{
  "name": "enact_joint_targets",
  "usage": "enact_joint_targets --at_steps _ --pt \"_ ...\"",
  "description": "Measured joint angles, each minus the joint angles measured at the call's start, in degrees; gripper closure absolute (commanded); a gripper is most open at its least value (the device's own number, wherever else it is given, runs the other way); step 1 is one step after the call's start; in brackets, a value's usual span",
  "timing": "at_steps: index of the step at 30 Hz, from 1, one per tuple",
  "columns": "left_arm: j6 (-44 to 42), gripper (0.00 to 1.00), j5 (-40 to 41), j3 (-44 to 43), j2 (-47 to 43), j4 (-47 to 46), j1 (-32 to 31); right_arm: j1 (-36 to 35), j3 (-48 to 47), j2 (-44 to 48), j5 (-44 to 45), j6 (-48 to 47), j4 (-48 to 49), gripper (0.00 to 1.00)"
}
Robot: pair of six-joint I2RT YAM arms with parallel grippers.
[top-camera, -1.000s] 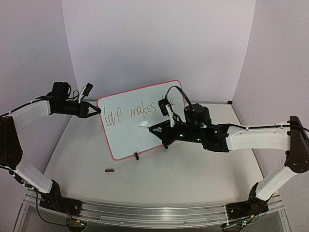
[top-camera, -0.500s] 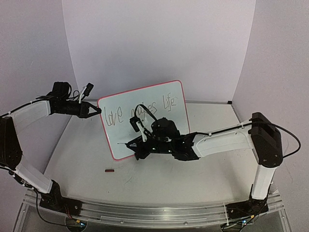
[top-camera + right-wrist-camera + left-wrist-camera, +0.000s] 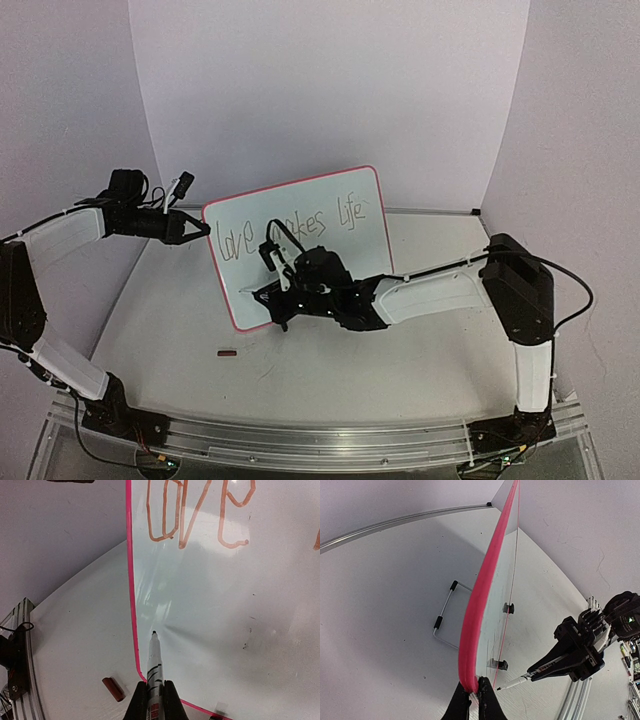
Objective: Write a sentence on the whiteboard
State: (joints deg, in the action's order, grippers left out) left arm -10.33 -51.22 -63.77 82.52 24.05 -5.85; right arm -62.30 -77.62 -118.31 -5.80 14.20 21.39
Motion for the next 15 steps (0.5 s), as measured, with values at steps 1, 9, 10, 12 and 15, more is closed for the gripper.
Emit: enact_joint_targets --at_steps 1,9,10,12,15 --pt "-0.01 1.0 0.0 0.0 0.0 0.0 -0.01 0.0 -0.47 -0.43 0.28 0.0 0.0 1.0" --pt "-0.13 1.0 0.18 0.0 0.0 0.0 -0.04 -0.01 -2.52 -2.13 2.95 0.01 -0.49 1.0" --pt "-0.15 1.0 0.22 0.0 0.0 0.0 -0.07 -0.08 -2.52 -2.13 3.49 0.03 -0.5 1.0" --pt "-0.15 1.0 0.27 0.0 0.0 -0.02 -0.1 -0.34 -2.52 -2.13 4.56 0.18 -0.52 1.0" --pt "-0.15 1.0 0.36 0.0 0.0 0.0 -0.1 -0.58 -2.52 -2.13 5.64 0.51 -0.52 1.0"
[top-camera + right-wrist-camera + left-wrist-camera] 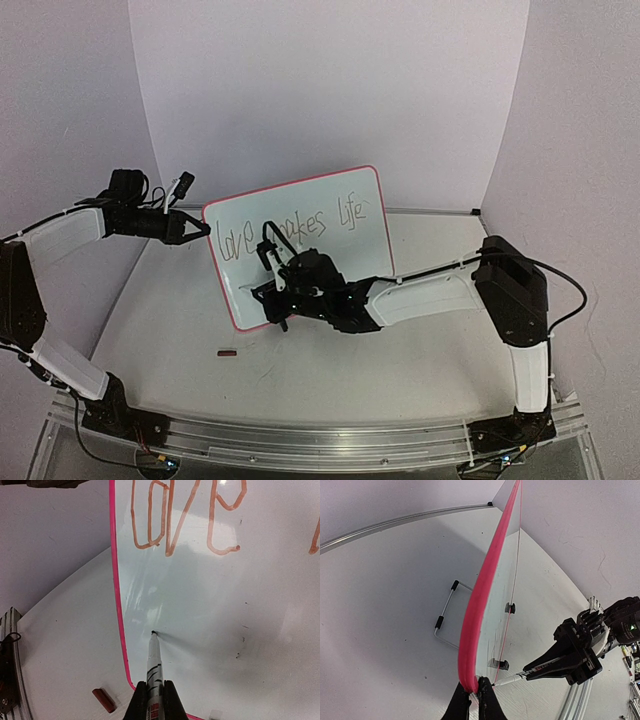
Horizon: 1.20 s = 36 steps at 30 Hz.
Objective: Write a sentence on the whiteboard
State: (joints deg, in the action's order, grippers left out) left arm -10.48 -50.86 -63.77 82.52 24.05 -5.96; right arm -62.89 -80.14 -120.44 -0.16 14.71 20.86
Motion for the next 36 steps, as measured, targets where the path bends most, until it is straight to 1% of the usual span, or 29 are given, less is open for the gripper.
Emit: enact_joint_targets --at_steps 12,24,36 --pt "-0.02 1.0 0.1 0.0 0.0 0.0 0.0 -0.42 0.91 0.0 1.64 0.86 0.81 1.0" --pt "-0.07 1.0 0.1 0.0 0.0 0.0 -0.02 -0.44 4.07 0.02 -0.7 1.61 0.92 1.0" --pt "-0.07 1.0 0.1 0.0 0.0 -0.02 -0.07 -0.44 4.94 0.02 -0.76 2.62 2.35 1.0"
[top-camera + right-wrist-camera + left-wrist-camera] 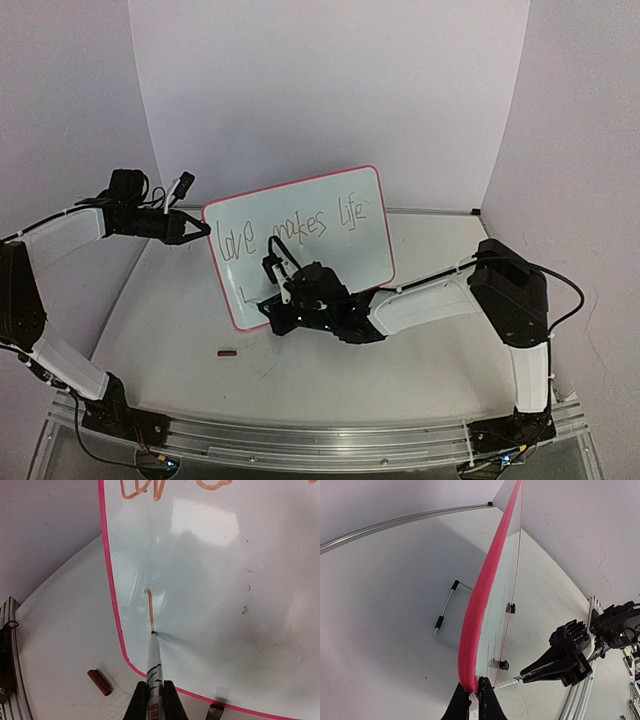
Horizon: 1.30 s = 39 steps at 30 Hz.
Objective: Write a sentence on the whiteboard
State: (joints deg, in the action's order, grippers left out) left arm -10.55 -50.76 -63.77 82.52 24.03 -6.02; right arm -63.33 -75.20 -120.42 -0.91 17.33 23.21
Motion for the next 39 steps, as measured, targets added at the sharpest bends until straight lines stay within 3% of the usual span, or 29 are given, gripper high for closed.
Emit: enact_joint_targets --at_steps 39 --pt "0.02 1.0 0.41 -0.35 0.07 0.11 -0.41 -0.09 2.07 0.98 4.47 1.0 5.39 1.0"
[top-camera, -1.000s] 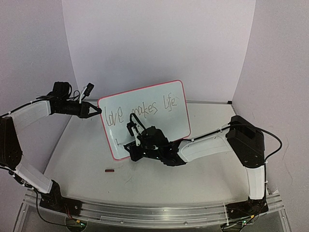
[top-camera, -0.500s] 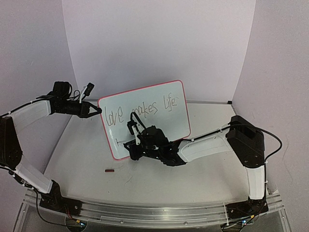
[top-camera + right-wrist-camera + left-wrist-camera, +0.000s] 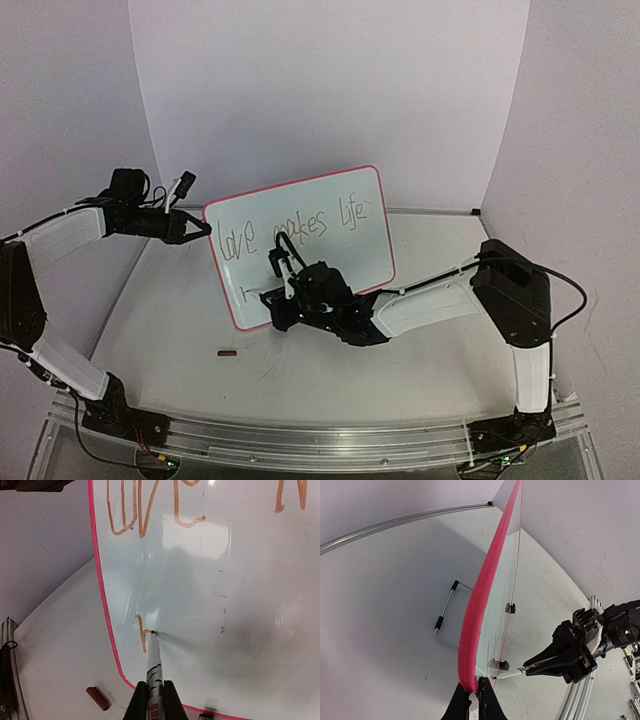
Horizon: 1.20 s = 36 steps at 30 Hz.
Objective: Write a sentence on the whiteboard
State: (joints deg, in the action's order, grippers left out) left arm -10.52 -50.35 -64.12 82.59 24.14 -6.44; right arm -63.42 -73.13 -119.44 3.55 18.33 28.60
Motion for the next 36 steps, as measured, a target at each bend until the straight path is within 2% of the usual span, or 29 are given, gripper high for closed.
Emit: enact_joint_targets --at_steps 10,16,36 --pt "0.0 1.0 -0.06 0.0 0.0 0.05 -0.07 0.9 5.68 3.78 -1.39 -0.11 3.38 1.0" --pt "0.0 1.0 -0.06 -0.02 0.0 0.07 -0.07 1.03 5.64 4.61 -1.6 -0.11 5.2 1.0" --pt "-0.01 1.0 -0.06 -0.02 0.0 0.04 -0.15 1.03 2.41 2.63 -1.4 0.2 2.6 1.0"
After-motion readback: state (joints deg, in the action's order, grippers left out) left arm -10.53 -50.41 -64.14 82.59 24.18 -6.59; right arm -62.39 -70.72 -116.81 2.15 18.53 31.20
